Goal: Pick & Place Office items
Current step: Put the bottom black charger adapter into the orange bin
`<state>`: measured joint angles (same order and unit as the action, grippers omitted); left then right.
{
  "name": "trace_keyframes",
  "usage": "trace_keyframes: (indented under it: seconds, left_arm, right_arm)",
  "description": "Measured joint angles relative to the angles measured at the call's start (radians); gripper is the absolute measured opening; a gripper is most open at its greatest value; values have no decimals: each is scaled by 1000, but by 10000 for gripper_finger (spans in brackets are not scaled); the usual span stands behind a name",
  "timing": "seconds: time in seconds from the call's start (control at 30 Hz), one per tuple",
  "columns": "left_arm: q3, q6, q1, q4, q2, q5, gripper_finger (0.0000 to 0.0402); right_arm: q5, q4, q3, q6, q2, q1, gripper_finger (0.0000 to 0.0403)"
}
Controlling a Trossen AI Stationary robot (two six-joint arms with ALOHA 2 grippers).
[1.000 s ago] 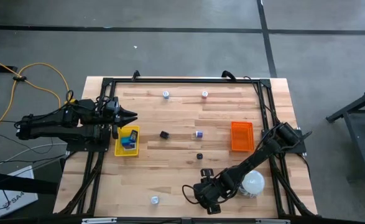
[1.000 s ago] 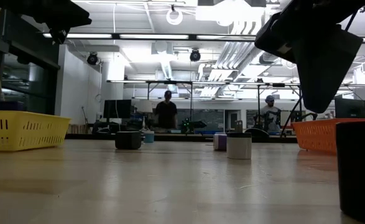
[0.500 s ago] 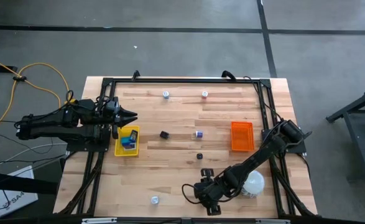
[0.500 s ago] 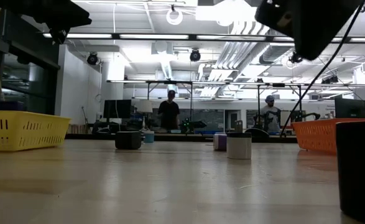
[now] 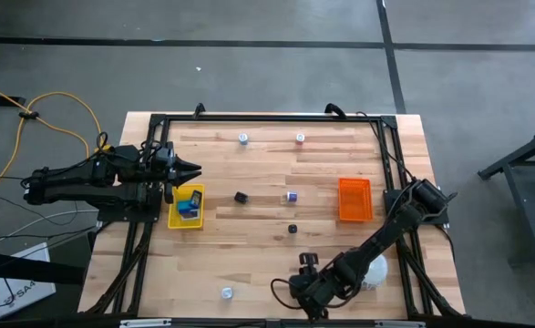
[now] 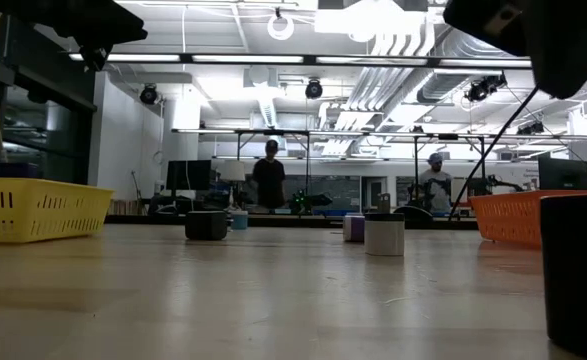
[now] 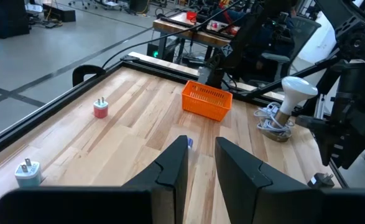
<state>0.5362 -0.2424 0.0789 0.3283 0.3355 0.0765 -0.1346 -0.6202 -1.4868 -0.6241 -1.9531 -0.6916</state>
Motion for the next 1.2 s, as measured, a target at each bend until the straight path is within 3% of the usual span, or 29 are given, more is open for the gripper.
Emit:
trace_keyframes:
  seconds: [0.4, 0.77, 1.2]
  left_arm:
    - [0, 0, 0, 0, 0, 0, 78]
    - [0, 0, 0, 0, 0, 0, 78]
    - [0, 0, 0, 0, 0, 0, 78]
  right_arm:
    - [-12, 26, 0, 17, -1, 4, 184]
    - [2, 25, 1, 15, -1, 4, 246]
    - [2, 4, 3, -14, -74, 2, 248]
